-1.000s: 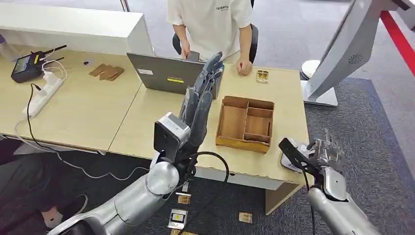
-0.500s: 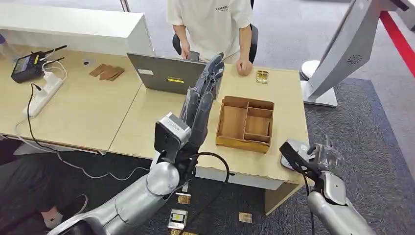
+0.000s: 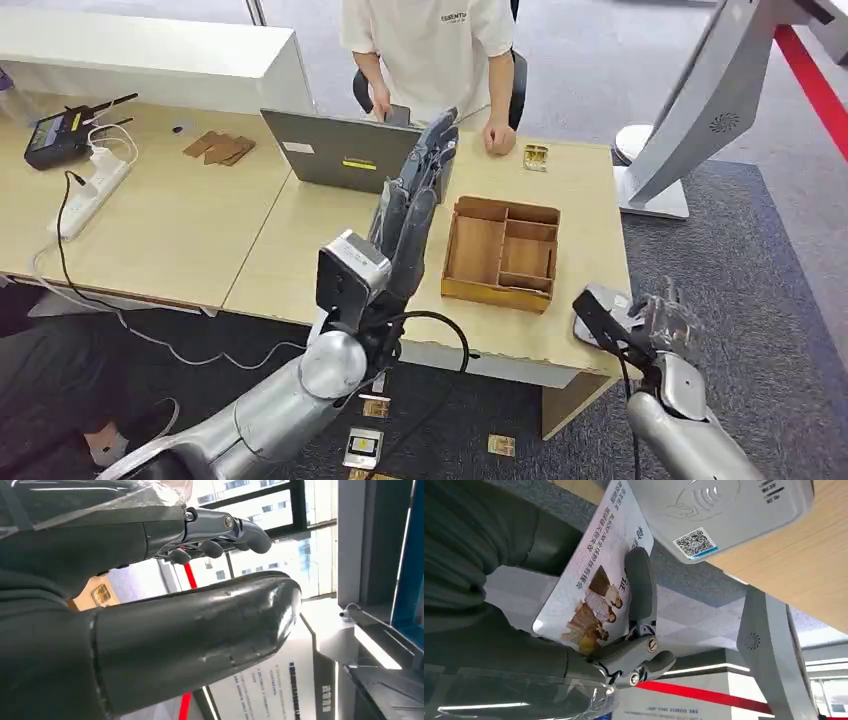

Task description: Pass the card to the sensor for recognition and then transmit it.

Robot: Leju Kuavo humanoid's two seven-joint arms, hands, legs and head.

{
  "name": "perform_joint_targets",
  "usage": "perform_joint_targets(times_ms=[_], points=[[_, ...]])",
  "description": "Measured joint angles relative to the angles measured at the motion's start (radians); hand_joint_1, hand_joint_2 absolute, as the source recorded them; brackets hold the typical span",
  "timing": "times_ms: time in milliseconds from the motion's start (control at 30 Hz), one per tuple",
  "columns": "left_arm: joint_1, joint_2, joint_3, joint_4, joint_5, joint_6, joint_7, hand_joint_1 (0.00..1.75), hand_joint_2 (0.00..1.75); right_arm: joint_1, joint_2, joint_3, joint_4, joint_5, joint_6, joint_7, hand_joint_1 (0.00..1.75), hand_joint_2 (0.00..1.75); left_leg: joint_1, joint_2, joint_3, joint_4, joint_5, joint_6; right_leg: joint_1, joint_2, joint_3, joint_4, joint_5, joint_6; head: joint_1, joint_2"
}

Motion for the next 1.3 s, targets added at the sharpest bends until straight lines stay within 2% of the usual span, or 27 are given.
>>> perform_joint_targets(times_ms=[467, 867, 1100, 1300], points=[[0.000, -0.021, -0.002, 0.015, 0.016, -0.048, -0.032, 0.00, 0.00, -0.035, -0.033, -0.050, -0.042, -0.073, 0.010, 0.029, 1.75, 1.75, -0.001, 0.000, -0.001, 0.000, 0.000, 0.000, -0.001, 0.000, -0.001, 0.000, 0.000, 0.000, 0.000, 0.000], [-0.002, -0.033, -0.013, 0.028, 0.027, -0.060, -0.037, 0.00, 0.00, -0.062, -0.040, -0.080, -0.158, -0.106, 0.009, 0.027, 1.75, 1.75, -0.001, 0.000, -0.001, 0.000, 0.000, 0.000, -0.001, 0.000, 0.000, 0.000, 0.000, 0.000, 0.000, 0.000], [-0.005, -0.044, -0.021, 0.038, 0.035, -0.065, -0.054, 0.00, 0.00, -0.130, -0.035, -0.082, -0.246, -0.063, 0.061, 0.044, 1.75, 1.75, -0.001, 0.000, -0.001, 0.000, 0.000, 0.000, -0.001, 0.000, -0.001, 0.000, 0.000, 0.000, 0.000, 0.000], [-0.006, -0.058, -0.026, 0.052, 0.049, -0.086, -0.079, 0.00, 0.00, -0.227, -0.002, -0.065, -0.303, 0.023, 0.140, 0.061, 1.75, 1.75, -0.001, 0.000, -0.001, 0.000, 0.000, 0.000, -0.001, 0.000, -0.001, 0.000, 0.000, 0.000, 0.000, 0.000]])
